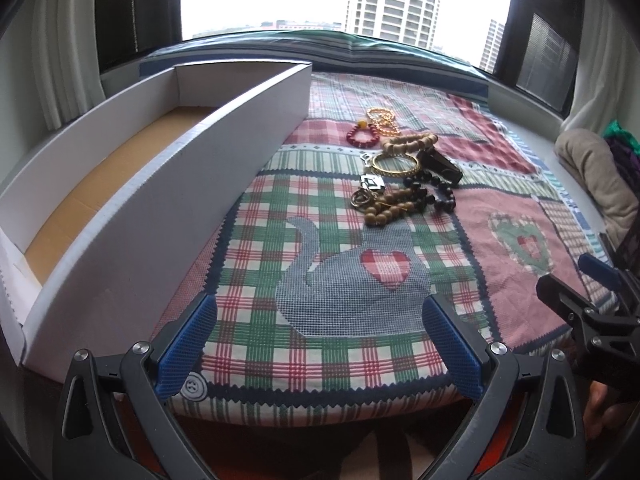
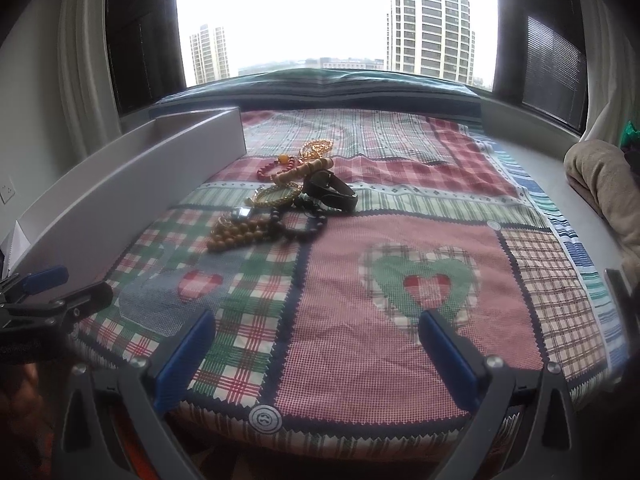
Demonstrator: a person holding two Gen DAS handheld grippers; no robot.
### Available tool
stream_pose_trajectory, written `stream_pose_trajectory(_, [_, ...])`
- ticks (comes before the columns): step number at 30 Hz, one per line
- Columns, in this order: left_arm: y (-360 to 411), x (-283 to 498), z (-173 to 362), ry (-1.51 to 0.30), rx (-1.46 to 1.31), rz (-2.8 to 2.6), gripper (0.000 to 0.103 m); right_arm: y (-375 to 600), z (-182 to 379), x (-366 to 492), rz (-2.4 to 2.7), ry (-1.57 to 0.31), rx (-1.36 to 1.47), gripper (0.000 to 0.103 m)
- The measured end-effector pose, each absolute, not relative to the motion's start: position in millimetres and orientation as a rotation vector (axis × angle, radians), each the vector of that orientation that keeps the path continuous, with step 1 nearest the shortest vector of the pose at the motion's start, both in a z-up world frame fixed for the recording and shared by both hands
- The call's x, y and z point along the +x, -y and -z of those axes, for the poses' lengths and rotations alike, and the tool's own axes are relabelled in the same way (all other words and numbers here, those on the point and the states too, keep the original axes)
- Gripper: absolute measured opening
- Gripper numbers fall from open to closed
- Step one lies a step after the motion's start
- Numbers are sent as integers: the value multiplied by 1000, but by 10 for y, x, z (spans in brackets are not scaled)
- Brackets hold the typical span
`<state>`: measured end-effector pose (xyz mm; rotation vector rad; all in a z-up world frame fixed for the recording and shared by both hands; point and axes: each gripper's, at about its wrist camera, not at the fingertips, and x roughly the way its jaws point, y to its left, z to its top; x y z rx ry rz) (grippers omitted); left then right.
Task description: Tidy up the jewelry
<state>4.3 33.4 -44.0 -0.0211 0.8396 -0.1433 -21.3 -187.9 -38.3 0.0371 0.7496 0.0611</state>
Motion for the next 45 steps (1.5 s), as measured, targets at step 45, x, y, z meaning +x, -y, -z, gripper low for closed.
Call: stream_pose_trajectory(45, [-241, 37, 496, -896, 18, 148, 102, 1811, 351, -290, -136, -733, 64, 103])
